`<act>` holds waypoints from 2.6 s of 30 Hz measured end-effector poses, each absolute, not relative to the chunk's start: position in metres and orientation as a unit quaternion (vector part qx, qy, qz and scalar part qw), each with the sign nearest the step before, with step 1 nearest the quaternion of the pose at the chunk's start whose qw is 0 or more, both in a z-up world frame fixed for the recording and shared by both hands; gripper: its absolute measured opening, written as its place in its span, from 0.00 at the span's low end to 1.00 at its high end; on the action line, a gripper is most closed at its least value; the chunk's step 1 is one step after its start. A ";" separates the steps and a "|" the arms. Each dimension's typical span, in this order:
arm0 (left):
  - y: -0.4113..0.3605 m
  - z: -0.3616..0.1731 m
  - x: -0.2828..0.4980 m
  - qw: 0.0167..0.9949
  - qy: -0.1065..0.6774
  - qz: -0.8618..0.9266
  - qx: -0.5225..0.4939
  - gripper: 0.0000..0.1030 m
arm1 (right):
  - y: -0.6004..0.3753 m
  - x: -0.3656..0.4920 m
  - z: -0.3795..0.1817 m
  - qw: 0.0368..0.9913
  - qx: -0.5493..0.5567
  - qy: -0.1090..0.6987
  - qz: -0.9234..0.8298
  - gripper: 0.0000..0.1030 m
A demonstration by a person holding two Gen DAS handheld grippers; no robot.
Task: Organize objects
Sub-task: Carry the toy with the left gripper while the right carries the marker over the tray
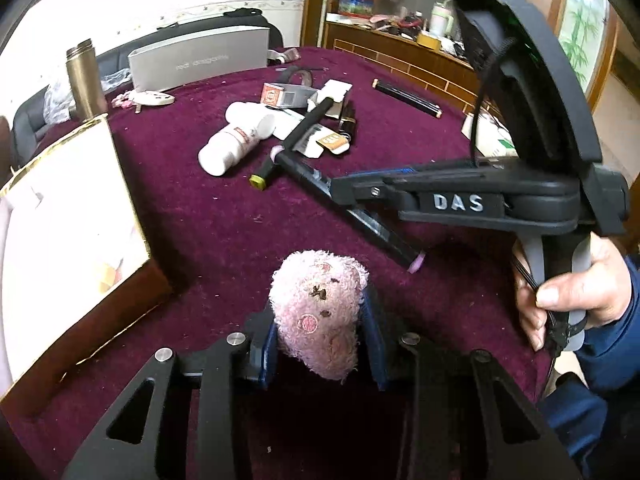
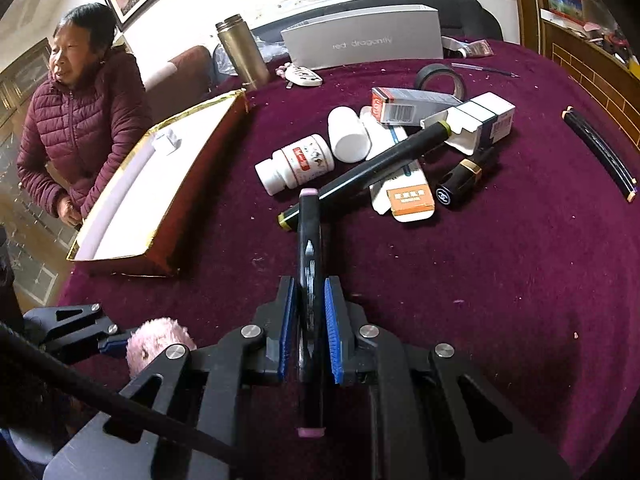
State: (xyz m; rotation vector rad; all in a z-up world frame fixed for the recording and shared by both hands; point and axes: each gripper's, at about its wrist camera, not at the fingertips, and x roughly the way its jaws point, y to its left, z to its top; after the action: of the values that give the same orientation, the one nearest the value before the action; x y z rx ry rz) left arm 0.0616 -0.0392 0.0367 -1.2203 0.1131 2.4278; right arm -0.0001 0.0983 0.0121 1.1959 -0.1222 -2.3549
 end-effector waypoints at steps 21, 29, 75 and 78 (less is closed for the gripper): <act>-0.067 0.035 0.067 0.197 0.012 0.880 -0.431 0.31 | 0.037 0.009 0.000 0.267 0.461 0.092 -0.841 0.12; -0.068 0.030 0.065 0.197 0.008 0.878 -0.437 0.32 | 0.020 0.017 -0.003 0.261 0.451 0.180 -0.834 0.12; -0.157 0.076 0.074 0.036 -0.020 0.940 -0.339 0.32 | -0.029 0.000 0.065 0.348 0.402 0.061 -0.845 0.12; -0.174 0.076 0.071 0.024 -0.028 0.940 -0.340 0.32 | -0.047 -0.011 0.067 0.356 0.408 0.060 -0.838 0.12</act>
State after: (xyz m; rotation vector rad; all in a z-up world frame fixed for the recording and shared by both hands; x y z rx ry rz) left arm 0.0706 -0.1735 0.0760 -1.0518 -0.0860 2.9073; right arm -0.0109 -0.0469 0.0673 1.0539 0.1553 -2.1651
